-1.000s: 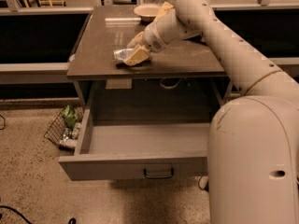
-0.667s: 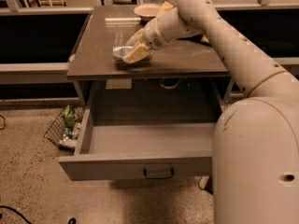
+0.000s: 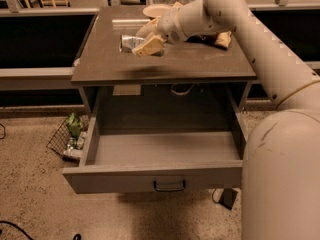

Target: Place redbull can into top drawer

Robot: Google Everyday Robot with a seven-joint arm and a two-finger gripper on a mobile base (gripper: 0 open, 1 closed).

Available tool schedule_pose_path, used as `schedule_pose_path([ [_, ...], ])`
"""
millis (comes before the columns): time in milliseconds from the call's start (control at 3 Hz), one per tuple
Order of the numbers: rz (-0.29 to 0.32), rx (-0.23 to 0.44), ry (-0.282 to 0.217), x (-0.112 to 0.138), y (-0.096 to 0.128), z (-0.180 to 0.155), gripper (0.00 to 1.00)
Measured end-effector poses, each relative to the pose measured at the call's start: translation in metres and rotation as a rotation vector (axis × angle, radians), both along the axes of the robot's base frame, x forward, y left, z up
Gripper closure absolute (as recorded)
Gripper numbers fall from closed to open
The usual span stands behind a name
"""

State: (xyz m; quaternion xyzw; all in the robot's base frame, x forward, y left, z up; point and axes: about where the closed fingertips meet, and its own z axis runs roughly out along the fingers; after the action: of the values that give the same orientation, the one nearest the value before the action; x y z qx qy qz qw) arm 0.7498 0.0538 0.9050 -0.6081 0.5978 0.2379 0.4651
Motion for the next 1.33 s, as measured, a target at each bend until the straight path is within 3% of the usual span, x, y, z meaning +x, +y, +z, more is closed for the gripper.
schedule_pose_path([
  [333,0.001,0.070,0.039,-0.028,0.005,0.004,1.00],
  [667,0.001,0.070,0.039,-0.028,0.005,0.004,1.00],
  [1000,0.011,0.036,0.073,-0.042,0.007,-0.005,1.00],
  [1333,-0.021,-0.016,0.081,-0.073,0.003,-0.002,1.00],
])
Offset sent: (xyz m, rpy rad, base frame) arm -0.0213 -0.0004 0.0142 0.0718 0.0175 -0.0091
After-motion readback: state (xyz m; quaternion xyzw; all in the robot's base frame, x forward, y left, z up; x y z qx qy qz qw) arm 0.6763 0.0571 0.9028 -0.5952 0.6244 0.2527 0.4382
